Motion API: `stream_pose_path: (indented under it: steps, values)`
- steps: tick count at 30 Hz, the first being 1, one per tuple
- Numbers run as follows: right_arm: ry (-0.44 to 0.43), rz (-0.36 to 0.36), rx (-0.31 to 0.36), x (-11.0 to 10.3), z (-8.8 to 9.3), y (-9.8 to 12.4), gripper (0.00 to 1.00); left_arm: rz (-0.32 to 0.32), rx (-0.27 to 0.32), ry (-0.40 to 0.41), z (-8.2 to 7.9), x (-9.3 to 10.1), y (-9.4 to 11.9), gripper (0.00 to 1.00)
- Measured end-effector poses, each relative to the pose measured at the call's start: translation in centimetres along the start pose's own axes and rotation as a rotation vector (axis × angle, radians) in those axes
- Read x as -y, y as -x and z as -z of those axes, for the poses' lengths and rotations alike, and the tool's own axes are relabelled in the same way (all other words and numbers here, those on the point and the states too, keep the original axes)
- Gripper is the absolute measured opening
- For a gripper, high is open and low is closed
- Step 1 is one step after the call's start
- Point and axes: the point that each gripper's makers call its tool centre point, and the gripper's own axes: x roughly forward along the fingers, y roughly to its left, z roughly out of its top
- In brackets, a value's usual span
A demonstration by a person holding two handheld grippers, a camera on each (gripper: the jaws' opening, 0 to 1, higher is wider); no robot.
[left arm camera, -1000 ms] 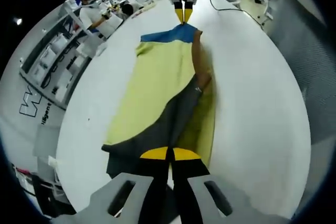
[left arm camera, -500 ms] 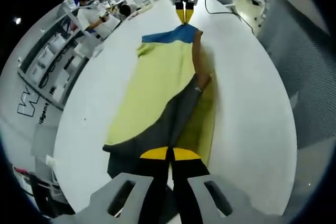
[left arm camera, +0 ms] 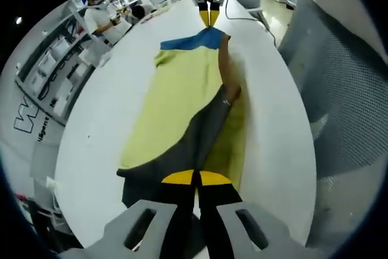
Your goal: Fold the garment on the visible template until the final outline fits inside the template.
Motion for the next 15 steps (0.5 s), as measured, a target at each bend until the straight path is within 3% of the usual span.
stream_pose_path:
  steps: [5, 15]
  values:
    - [0.001, -0.005, 0.006, -1.2, -0.6, 0.5, 0.00, 0.001, 0.004, 0.010, -0.1, 0.9, 0.7, 0.03]
    - [-0.003, 0.006, 0.010, -1.6, -0.8, 1.2, 0.00, -0.001, 0.018, 0.036, -0.9, 1.3, 1.7, 0.03]
